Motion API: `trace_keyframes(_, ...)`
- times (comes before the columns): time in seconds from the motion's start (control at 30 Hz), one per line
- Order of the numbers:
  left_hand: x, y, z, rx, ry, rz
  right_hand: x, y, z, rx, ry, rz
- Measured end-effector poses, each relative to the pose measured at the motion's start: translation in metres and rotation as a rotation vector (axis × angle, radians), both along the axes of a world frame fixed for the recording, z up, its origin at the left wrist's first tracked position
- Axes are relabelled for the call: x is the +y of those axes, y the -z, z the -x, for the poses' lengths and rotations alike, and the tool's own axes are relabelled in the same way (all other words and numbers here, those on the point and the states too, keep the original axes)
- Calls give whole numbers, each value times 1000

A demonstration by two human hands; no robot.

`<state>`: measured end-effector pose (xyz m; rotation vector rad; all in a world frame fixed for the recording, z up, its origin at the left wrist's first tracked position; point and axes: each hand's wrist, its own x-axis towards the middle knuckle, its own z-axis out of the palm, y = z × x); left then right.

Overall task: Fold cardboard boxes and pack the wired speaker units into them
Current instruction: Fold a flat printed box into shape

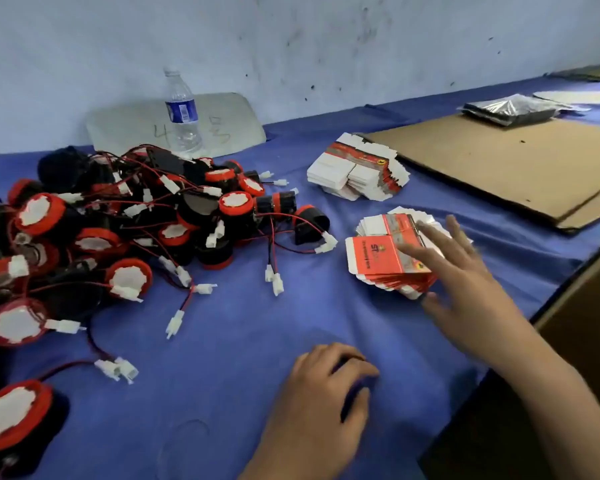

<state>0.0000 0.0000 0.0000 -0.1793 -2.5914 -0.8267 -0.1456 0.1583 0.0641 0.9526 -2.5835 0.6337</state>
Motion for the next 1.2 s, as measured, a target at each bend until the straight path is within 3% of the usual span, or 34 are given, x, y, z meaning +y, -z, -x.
trace_keyframes(0.07,-1,0,-1,19,4,-10,-13,-5,30,-250,35,-372)
trace_keyframes(0.1,-1,2,-1,24,8,-10,-19,-7,40,-272,50,-490)
trace_keyframes(0.13,-2,2,0,7,12,-33,-24,-9,47,-272,67,-561)
trace_keyframes(0.23,-2,4,2,18,17,-36,-31,-1,55,-22,59,-815)
trace_keyframes(0.33,-1,2,-1,-21,12,-21,-35,-17,62,81,2,-899)
trace_keyframes(0.57,0,-4,-4,-70,-6,-113,-42,-57,72,-83,-156,-1108)
trace_keyframes(0.63,0,-5,-4,-76,-16,-150,-49,-67,72,39,-131,-1156)
trace_keyframes(0.73,-2,-6,-4,-68,-25,-200,-52,-89,80,386,-115,-986)
trace_keyframes(0.87,-2,-5,-4,-55,-30,-188,-36,-125,109,438,73,-381)
trace_keyframes(0.93,-1,-4,-3,-51,-35,-180,-27,-133,122,303,156,-296)
trace_keyframes(1.07,-1,-4,-3,-54,-38,-183,-24,-129,112,-216,80,-418)
trace_keyframes(1.1,-1,-4,-3,-53,-37,-185,-26,-119,109,-313,44,-471)
trace_keyframes(1.2,-1,-5,-3,-44,-39,-186,-33,-76,102,-443,-33,-876)
